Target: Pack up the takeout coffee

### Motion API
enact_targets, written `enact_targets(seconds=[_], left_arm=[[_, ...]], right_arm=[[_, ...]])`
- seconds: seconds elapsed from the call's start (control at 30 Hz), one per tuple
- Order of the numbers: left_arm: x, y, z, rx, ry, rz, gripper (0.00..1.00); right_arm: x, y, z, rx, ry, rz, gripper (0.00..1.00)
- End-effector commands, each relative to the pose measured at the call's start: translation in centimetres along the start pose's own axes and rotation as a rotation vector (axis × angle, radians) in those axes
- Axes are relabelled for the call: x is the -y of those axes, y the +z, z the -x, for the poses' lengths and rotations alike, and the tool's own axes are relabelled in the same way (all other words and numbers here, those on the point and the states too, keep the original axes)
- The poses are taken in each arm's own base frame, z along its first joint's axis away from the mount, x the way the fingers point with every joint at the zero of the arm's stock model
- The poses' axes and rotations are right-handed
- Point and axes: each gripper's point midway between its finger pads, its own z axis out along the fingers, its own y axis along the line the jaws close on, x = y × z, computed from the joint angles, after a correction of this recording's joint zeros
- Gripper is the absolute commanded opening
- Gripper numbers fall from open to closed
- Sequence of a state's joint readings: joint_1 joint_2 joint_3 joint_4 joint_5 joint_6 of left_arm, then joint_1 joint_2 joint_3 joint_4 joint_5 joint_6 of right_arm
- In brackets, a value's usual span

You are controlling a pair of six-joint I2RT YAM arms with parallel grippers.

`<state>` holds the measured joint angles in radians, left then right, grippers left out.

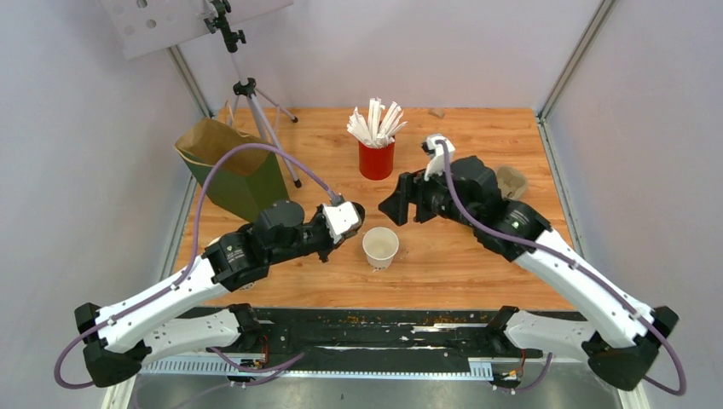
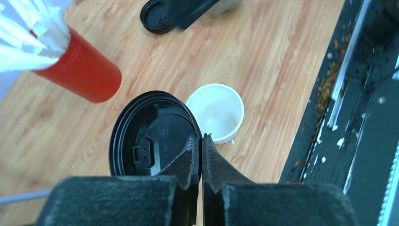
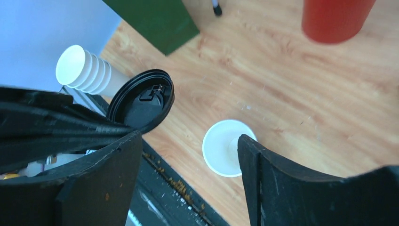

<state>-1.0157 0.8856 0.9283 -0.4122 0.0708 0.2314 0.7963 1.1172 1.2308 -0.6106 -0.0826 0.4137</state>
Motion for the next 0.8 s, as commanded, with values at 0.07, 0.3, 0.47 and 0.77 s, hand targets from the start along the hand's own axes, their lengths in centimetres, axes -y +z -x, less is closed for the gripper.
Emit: enact_targets(seconds=[0.07, 0.3, 0.47, 0.77], left_arm=[[-3.8, -2.0, 4.3, 0.163, -0.514, 0.162, 0.0], [-4.9, -2.6, 7.2, 0.277, -0.895, 0.073, 0.0], [-5.4, -3.4, 10.9, 0.448, -1.13, -0.111, 0.0], [-5.6, -5.0, 13.9, 0.618, -1.382, -0.272, 0.0]], right_arm=[[-0.8, -4.0, 5.2, 0.357, -0.214, 0.063, 0.82], [-3.3, -7.3, 5.1, 0.645, -0.546, 0.251, 0.96], [-5.6, -9.0, 4.7, 0.758, -0.725, 0.375, 1.0], [-6.7, -7.7, 5.7, 0.815, -0.857, 0.338, 1.0]])
